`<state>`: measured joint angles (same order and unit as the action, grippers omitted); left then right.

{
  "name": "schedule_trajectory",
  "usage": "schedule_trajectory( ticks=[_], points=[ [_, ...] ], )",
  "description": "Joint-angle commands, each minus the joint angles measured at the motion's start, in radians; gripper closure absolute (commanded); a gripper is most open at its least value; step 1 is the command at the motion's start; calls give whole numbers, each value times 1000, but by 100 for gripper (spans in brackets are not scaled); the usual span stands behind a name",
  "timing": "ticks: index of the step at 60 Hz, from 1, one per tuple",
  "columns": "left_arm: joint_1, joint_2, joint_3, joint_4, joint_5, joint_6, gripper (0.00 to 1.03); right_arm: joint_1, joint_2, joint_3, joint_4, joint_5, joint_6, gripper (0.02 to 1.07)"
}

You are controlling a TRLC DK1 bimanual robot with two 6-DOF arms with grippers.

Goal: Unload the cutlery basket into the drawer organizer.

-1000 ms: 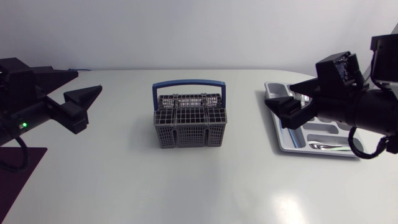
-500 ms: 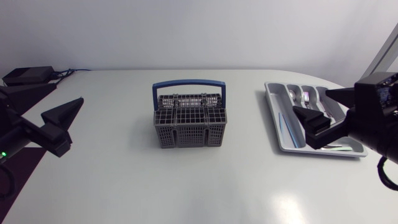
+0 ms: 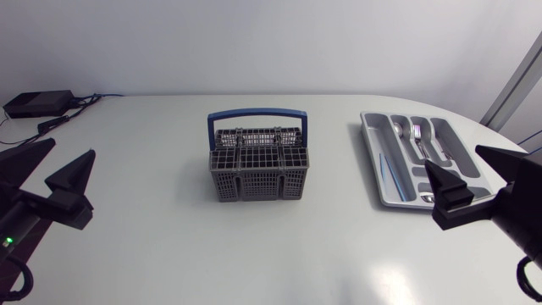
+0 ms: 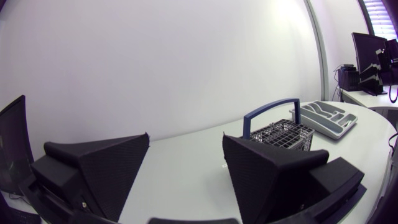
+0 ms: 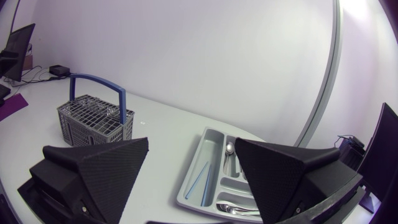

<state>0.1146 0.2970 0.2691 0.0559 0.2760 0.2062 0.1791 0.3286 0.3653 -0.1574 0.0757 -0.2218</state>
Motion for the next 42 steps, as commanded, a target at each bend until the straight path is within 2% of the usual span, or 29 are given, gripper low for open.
schedule_trajectory(
  ticks=[1, 33, 42],
  points=[
    [-18, -40, -51, -5, -32, -48, 4, -25, -45, -60, 29, -6, 50, 7],
    [-113, -293, -265, -55, -272, -204, 4, -177, -324, -360, 155, -75, 219, 7],
    [-115, -297, -269, -56, -276, -206, 4, -179, -329, -365, 157, -76, 222, 7]
  ],
)
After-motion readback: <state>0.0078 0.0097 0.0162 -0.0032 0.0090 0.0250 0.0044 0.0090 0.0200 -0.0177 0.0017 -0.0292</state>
